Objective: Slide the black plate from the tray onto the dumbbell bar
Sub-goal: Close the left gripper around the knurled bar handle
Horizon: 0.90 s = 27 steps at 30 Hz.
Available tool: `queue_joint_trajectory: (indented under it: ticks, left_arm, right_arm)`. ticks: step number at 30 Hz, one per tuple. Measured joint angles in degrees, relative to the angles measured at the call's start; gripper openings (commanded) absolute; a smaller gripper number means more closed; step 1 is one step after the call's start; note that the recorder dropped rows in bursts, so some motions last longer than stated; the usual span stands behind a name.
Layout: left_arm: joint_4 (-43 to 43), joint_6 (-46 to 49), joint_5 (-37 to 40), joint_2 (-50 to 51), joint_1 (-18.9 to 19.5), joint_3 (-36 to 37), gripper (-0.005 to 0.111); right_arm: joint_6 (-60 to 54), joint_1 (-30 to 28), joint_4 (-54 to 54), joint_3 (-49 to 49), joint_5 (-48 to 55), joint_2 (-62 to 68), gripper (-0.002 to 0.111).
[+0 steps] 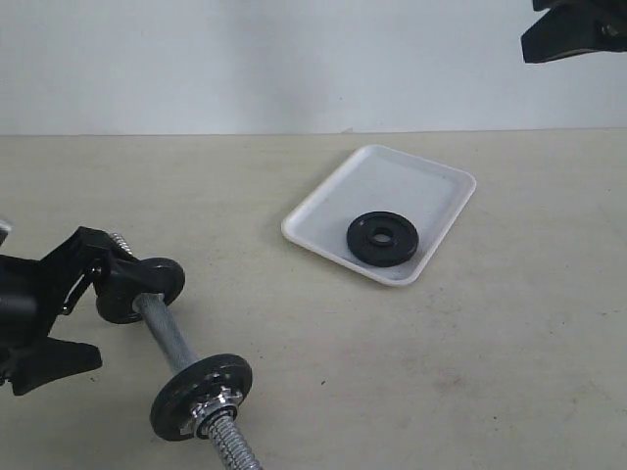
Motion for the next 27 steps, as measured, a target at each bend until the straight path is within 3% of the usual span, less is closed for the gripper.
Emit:
queue_joint_trajectory:
  ticks: [13,23,27]
  left_arm:
    - [-14.7,18.8,-1.5,6.9,0.0,0.0,0.101]
    - [-15.3,20.7,1.6,9.2,-0.2,-0.1,0.101]
    - [-15.4,20.9,1.6,10.9,-2.8,-1.1,0.101]
  right_arm:
    - [-0.8,0.0,0.1,0.0,-0.1,0.0,0.001]
    - [-0.9,0.0,0.1,0.0,-0.3,0.0,0.001]
    - [-0.9,0.0,0.1,0.0,-0.4,0.0,0.001]
